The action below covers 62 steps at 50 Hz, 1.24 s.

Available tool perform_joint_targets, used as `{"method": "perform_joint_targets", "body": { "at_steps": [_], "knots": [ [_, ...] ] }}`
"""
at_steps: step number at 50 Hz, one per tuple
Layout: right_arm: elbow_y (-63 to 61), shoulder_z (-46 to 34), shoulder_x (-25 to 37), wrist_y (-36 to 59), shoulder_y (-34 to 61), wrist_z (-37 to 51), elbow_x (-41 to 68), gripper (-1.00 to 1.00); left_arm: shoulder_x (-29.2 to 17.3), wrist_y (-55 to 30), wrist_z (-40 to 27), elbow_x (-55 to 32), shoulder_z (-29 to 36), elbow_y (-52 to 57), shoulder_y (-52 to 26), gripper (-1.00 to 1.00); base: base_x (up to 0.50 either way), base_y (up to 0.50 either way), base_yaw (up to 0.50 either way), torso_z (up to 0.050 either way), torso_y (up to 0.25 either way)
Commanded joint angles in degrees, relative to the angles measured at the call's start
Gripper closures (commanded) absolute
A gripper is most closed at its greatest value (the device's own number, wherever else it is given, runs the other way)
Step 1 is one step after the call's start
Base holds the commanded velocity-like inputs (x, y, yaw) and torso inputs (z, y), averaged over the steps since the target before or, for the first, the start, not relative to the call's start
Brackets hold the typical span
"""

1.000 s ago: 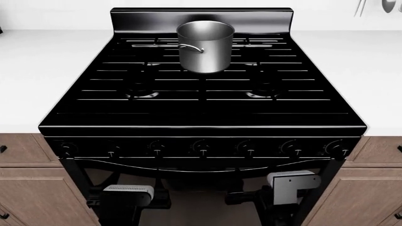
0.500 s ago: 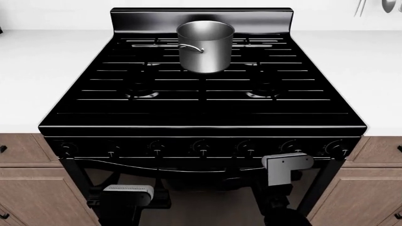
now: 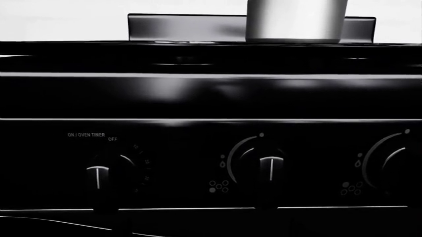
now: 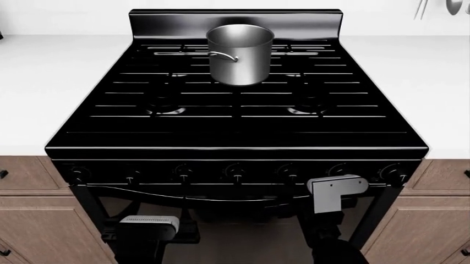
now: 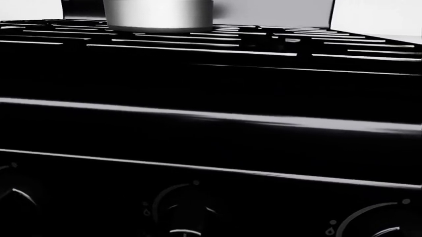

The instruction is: Turn on the center burner of the stove.

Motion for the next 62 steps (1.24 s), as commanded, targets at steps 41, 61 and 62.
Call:
{"method": "perform_joint_targets", "body": {
  "at_steps": [41,61,62],
  "knots": [
    [-8.5,-26.5,11.6,29.6,10.6,-5.4,-14.6,1.00,-1.2,1.1,-0.6,-1.8,2.2,-1.4,-0.6,-1.00,0.00,0.00,0.00,0.000,0.000],
    [-7.2,-46.1,16.3,40.1,18.1,-10.6,-25.9,1.00,-1.8,1.1,-1.0,-2.3,2.9,-1.3,-0.5,-1.00,0.00,0.00,0.00,-0.001,0.000],
    [-7.2,-47.0,16.5,40.4,18.4,-11.0,-26.3,1.00,-1.8,1.1,-1.0,-2.4,2.9,-1.3,-0.5,-1.00,0.00,0.00,0.00,0.000,0.000]
  ]
}}
